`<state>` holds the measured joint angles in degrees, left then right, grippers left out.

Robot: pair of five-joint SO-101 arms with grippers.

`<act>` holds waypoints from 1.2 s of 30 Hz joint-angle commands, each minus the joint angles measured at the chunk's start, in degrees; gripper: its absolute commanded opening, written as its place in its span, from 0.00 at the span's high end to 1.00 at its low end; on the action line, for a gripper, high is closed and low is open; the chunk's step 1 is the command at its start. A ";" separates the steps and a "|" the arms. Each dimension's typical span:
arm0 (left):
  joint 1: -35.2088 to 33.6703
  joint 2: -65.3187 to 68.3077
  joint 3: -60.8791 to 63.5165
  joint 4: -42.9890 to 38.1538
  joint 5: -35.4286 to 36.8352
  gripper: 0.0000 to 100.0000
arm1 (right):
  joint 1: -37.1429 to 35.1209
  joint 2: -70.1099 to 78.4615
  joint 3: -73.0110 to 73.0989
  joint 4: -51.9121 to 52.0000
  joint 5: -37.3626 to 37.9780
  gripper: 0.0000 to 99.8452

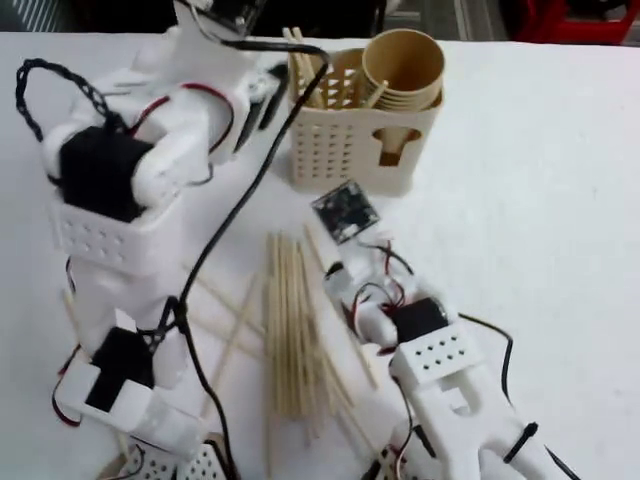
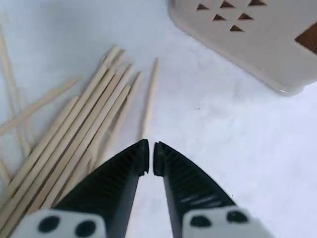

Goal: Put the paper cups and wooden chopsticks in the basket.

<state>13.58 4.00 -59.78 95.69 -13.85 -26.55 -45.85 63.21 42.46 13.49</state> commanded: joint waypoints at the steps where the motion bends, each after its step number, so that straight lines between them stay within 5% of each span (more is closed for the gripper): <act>1: -0.57 -0.75 -3.69 6.07 -2.99 0.84 | -1.98 -1.45 -4.22 5.41 0.26 0.86; 9: -4.53 -0.84 -3.08 6.68 -2.90 0.84 | -8.22 1.54 -4.31 6.73 -0.09 0.82; 15: -6.90 -6.90 1.58 6.77 -2.99 0.84 | -10.33 15.25 -11.08 6.37 -8.53 0.82; 27: -7.87 -32.22 38.51 3.52 -3.25 0.84 | -10.42 32.92 -20.31 6.37 -14.68 0.70; 36: -12.62 -53.76 73.41 -10.81 -3.34 0.84 | -10.24 42.77 -23.82 6.29 -14.42 0.70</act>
<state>3.56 -40.31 -0.09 92.18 -16.66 -36.22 -3.82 41.67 49.14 -0.66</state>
